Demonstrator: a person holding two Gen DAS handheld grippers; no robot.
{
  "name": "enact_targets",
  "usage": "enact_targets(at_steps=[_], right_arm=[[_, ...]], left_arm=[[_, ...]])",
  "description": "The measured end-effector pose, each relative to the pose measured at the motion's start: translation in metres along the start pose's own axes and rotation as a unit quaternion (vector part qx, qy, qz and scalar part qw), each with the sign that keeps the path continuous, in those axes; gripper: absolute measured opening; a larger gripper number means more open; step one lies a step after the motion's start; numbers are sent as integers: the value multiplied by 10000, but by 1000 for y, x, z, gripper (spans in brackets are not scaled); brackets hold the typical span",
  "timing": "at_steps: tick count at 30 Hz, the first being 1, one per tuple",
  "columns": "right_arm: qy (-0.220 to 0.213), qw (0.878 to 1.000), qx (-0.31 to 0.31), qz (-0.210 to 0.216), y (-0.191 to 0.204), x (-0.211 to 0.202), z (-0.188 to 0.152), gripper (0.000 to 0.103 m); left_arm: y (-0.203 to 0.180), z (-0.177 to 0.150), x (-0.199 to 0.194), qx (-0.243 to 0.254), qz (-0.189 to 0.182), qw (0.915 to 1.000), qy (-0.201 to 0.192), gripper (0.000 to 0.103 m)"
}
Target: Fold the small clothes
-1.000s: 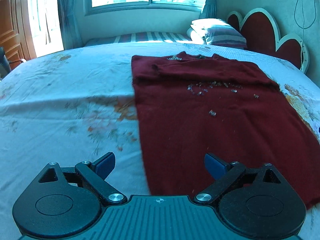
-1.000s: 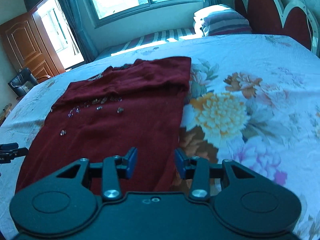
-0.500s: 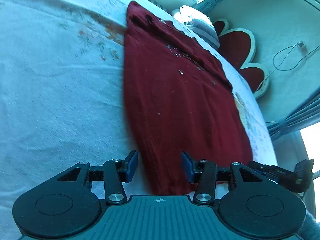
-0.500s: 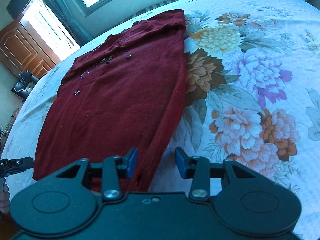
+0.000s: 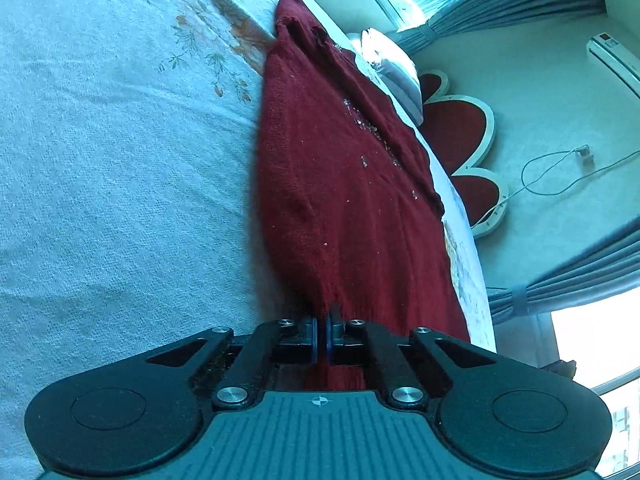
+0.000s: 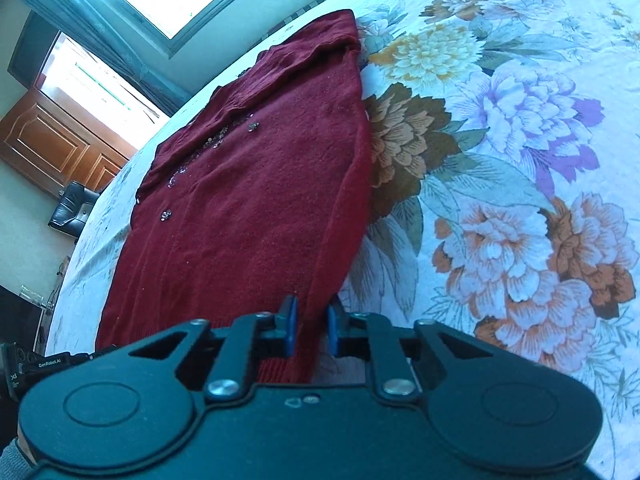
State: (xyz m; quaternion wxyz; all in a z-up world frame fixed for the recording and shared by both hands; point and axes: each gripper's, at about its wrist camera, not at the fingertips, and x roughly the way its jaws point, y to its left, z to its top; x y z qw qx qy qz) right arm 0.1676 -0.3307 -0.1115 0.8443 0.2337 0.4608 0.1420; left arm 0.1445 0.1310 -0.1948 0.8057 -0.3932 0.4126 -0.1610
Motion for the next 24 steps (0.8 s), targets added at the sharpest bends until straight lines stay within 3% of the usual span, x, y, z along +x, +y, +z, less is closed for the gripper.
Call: enact_targets(at_steps=[5,10,17,24], right_arm=[[-141,9996,-171,181,1,-16,4,6],[-596,9967,-204,518,13,-37,29,6],[-947,9917,-190,845,41,-22,128,6],[-856,9882,433,1195,25,50,234,6]], left_arm=[[-4,9,-28,-135,-294,9987,-382,3],[-29,54,-30,-141,-794,9940,-741,3],[-68,152,11,0,-1072,9879,-1122,3],[-66,249,89,-199,-871,9879,-1265,3]])
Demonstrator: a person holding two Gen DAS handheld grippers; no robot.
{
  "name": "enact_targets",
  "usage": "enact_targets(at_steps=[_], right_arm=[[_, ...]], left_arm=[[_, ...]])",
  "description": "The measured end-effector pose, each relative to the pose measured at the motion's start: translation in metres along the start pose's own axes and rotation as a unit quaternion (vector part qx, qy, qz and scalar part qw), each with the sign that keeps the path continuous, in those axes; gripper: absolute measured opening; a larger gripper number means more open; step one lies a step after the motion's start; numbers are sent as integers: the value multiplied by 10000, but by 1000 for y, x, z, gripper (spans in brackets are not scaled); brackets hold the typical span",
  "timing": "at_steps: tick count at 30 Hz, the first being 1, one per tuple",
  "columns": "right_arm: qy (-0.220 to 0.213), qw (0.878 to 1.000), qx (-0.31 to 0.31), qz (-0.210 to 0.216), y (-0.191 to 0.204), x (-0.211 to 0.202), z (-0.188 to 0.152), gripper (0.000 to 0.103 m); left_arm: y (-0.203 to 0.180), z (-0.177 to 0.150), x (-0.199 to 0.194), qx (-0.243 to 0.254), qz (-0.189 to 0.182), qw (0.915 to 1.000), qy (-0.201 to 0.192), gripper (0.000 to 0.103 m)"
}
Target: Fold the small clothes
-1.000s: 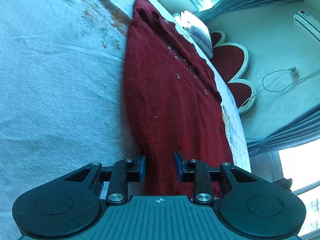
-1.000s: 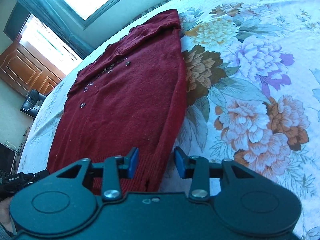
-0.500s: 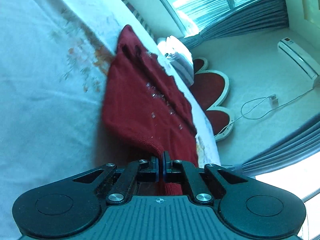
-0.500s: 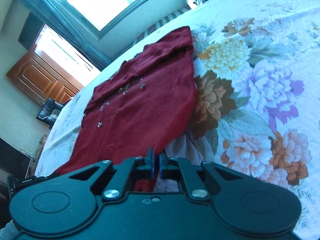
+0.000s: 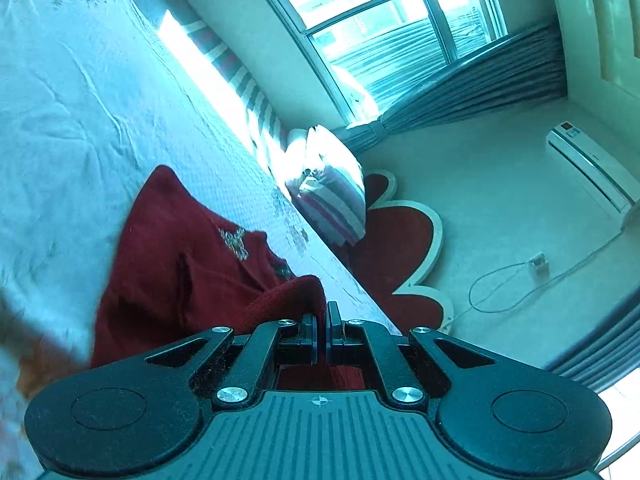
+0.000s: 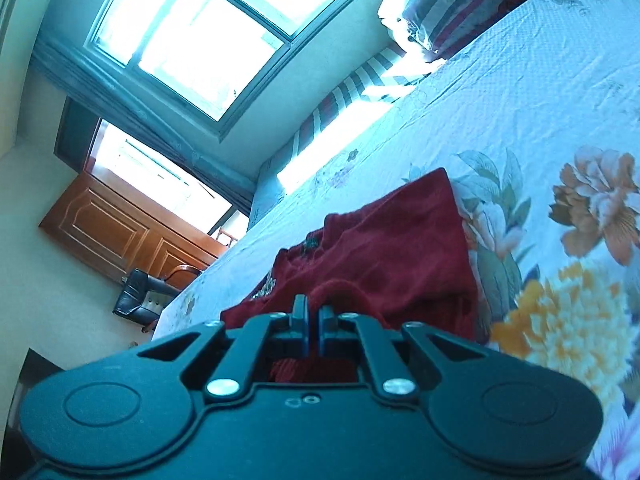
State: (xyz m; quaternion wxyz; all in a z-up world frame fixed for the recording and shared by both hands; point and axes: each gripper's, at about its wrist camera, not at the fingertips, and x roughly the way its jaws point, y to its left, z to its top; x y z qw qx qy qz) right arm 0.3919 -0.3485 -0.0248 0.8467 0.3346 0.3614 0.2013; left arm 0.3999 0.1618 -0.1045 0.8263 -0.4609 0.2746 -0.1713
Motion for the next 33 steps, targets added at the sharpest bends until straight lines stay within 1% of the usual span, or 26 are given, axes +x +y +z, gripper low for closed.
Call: enact_targets(at_steps=[2,4,5,7,8,9,10,11,12,13,14,15,16,17,18,19,20,21,22,24,25,26,28,30,32,33], right_arm=[[49,9997,238,11,-17,28,20,6],[116,9989,443,69,-35,55,36,6],[161,9984,543,9,-45,72,45,6],[284,9977,604,-134,-60,99,54,7],[410,9971,627,-90,-69,112,57,12],[521,9953,795,-194,-80,123,61,15],[475,9940,952,-267,-87,124,64,16],[299,9930,1123,-217,-95,118,65,23],[70,9923,1230,-159,-101,107,69,26],[-48,9938,1108,-116,-101,96,72,26],[-87,9967,808,-55,-96,87,73,25],[-67,9988,477,-77,-89,81,73,26],[3,9999,19,-155,-80,77,72,26],[116,9982,-514,-274,-68,75,70,32],[162,9962,-783,-345,-61,76,67,42],[172,9935,-1049,-418,-54,79,65,47],[144,9898,-1335,-476,-46,83,64,54],[140,9881,-1455,-487,-43,86,63,55],[175,9870,-1524,-482,-40,91,63,55],[327,9843,-1672,-453,-35,103,66,53],[360,9813,-1826,-501,-31,109,67,52],[463,9767,-2020,-550,-28,115,68,50],[642,9725,-2172,-541,-25,126,69,48],[850,9672,-2333,-533,-30,141,76,45],[999,9645,-2396,-477,-32,150,78,42],[1017,9641,-2411,-447,-32,152,79,41]], left_arm=[[6,14,28,40,136,9999,70,3],[18,27,59,52,400,9991,118,3],[25,33,73,14,547,9984,162,3],[43,45,101,-143,1157,9927,297,3],[50,50,106,-279,1371,9897,301,3],[57,56,105,-402,1263,9909,254,4],[60,60,100,-425,1174,9921,155,6],[59,64,92,-322,1234,9918,70,21],[57,68,84,-134,1338,9909,28,41],[51,70,76,232,1466,9889,16,48],[44,72,72,679,1521,9860,122,53],[36,74,72,1137,1593,9803,272,53],[29,74,75,1485,1609,9750,369,53],[23,74,78,1743,1542,9715,458,53],[18,74,84,1952,1463,9681,565,53],[12,75,92,2207,1466,9619,668,55],[6,74,99,2435,1496,9556,723,63],[3,73,107,2634,1518,9496,760,65],[-1,72,113,2854,1510,9430,805,65],[-4,75,126,3012,1420,9384,922,65],[-4,78,132,3012,1321,9386,1044,65],[-4,79,136,3028,1297,9375,1124,65],[-2,80,144,3068,1326,9337,1289,65],[1,84,151,3051,1385,9321,1376,65],[3,87,158,3055,1346,9314,1452,65],[3,88,159,3035,1297,9324,1469,65]])
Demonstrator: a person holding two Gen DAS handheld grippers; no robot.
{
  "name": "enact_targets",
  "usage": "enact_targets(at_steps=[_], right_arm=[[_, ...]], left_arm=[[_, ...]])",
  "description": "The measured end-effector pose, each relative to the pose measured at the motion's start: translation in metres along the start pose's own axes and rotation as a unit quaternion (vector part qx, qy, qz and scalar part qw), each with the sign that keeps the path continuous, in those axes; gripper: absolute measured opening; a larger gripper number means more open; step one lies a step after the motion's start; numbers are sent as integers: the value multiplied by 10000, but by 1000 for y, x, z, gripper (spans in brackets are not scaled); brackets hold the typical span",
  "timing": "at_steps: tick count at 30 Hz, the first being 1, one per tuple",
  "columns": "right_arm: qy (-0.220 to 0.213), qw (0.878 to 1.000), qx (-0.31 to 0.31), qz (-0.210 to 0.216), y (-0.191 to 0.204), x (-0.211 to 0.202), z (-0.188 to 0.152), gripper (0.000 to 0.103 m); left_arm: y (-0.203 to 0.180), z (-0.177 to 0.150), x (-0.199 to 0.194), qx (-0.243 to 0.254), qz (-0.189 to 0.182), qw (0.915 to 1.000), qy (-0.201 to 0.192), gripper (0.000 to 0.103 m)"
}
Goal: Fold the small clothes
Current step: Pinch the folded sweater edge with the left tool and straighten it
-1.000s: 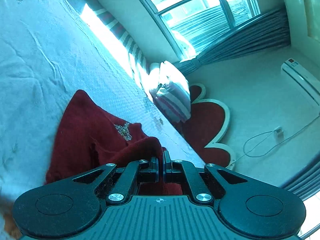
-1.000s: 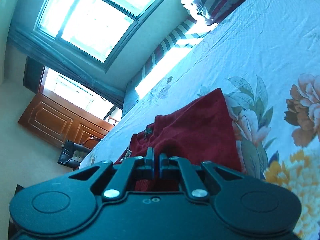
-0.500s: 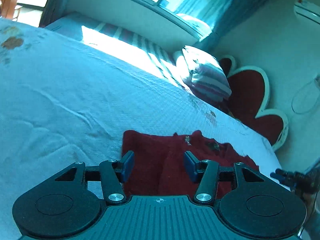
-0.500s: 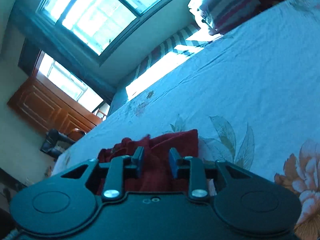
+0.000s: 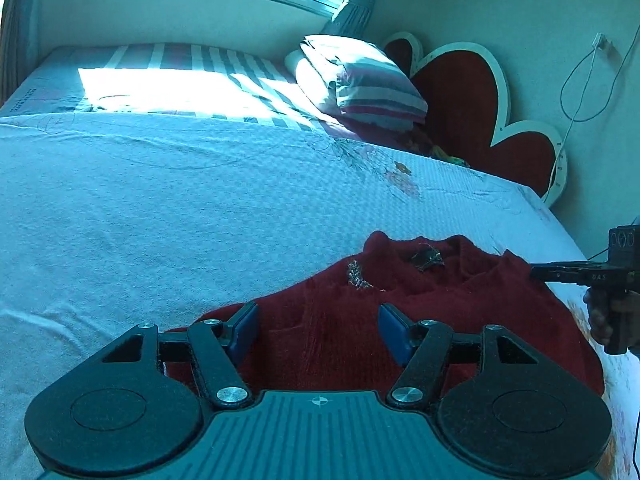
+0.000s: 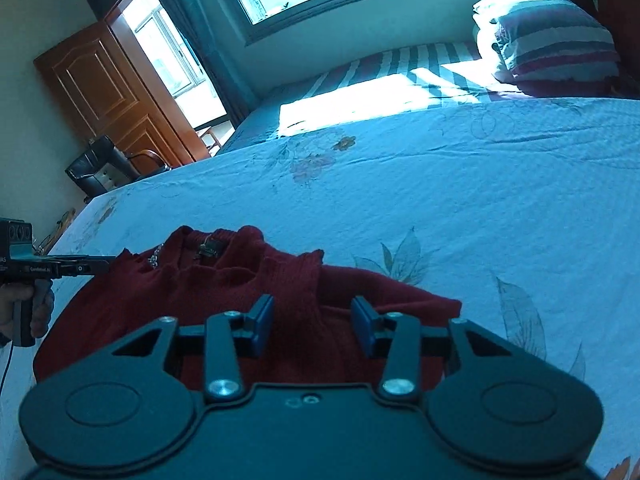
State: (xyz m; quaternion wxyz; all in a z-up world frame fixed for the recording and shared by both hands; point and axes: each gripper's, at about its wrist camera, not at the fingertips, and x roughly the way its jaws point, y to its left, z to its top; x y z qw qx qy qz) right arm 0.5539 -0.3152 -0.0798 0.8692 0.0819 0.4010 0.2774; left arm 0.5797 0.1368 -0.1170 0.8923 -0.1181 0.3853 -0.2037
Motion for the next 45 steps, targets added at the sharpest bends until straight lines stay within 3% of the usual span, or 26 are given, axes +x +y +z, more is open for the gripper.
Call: enact_targets(at_steps=[4,6,9,12,14,17,19,24,31,36,39,42,45], right_arm=[[-43,9999,-117,83,0,4,4,35],[61,9997,-96,204,-1,8,3,26],[104,9995,-180,221,1,10,3,22],[60,9995,-226,193,1,11,4,19],[81,9993,-315,181,5,12,3,6],[-251,9978,-612,42,17,-4,4,6],[-528,9959,-741,7,25,-16,8,5],[-957,9930,-680,-121,27,-27,24,5],[-585,9965,-224,-558,-2,14,17,5],[-582,9954,-92,-753,-8,24,7,5],[-601,9945,-194,-830,-6,23,8,5],[-608,9936,-93,-946,-11,29,4,5],[-866,9914,-81,-980,-4,17,7,5]], left_arm=[[0,0,8,-15,-344,9994,36,62],[-2,0,14,41,-275,9994,192,32],[3,-3,20,-69,-317,9992,245,13],[2,-6,15,-78,-422,9991,38,3],[1,-6,2,-127,-556,9977,-354,3],[-2,-1,-20,-148,-744,9933,-874,3],[-3,7,-26,-117,-762,9920,-999,3],[3,27,-14,-220,-570,9924,-1068,3],[15,21,50,-297,206,9991,-218,3],[6,21,46,-239,204,9983,-496,3],[9,19,53,-206,384,9985,-323,3],[7,19,52,-181,429,9980,-427,3],[3,23,36,-81,208,9959,-873,3]])
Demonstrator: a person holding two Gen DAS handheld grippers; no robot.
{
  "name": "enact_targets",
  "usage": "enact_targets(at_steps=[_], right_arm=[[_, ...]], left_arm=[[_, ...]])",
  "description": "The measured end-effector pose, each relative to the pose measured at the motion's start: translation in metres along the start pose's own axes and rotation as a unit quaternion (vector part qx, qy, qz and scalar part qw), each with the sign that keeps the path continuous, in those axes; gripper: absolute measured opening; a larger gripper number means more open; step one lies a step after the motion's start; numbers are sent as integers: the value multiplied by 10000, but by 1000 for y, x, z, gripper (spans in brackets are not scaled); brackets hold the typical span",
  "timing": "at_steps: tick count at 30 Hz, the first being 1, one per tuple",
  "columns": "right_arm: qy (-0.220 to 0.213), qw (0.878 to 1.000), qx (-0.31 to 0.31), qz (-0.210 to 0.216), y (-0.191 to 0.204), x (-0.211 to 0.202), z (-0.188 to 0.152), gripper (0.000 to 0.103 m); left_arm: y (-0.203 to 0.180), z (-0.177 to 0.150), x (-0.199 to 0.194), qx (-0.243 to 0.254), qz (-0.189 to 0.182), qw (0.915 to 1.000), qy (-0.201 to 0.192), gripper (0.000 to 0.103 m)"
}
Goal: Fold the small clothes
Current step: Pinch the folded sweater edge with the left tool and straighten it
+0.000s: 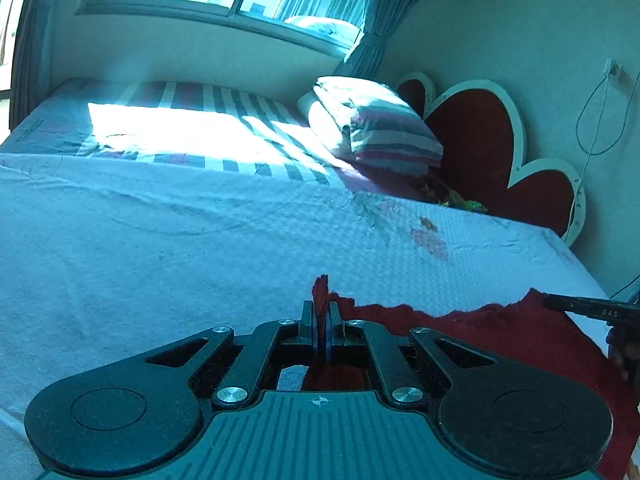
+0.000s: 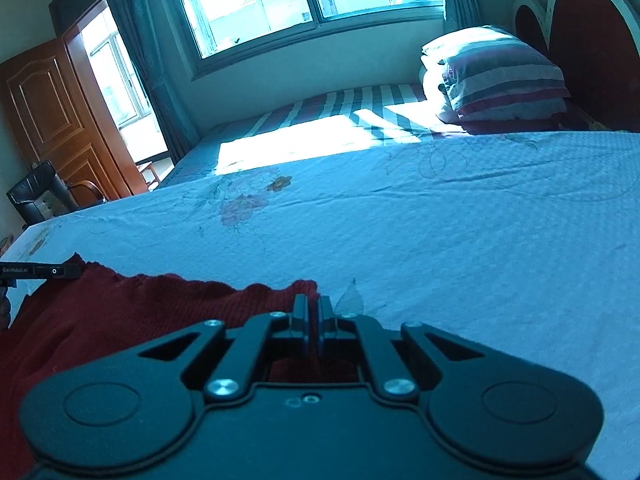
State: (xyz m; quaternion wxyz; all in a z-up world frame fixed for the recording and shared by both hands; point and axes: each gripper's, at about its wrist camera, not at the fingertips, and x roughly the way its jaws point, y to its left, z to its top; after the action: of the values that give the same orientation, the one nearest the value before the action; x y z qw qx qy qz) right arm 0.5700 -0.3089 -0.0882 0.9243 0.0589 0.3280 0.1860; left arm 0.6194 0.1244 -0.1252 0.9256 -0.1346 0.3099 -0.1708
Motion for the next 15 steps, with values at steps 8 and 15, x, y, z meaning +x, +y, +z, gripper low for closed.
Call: enact_targets(at_steps=[8,15], right_arm=[[314,9982,-271,-426,1,15,-1,9],[-158,9981,-242,-545,26,-62,-8,24]], left_arm=[[12,-5,8,4,723,9969,322,3],[-26,-39,-102,55,1228,9915,-435,3]])
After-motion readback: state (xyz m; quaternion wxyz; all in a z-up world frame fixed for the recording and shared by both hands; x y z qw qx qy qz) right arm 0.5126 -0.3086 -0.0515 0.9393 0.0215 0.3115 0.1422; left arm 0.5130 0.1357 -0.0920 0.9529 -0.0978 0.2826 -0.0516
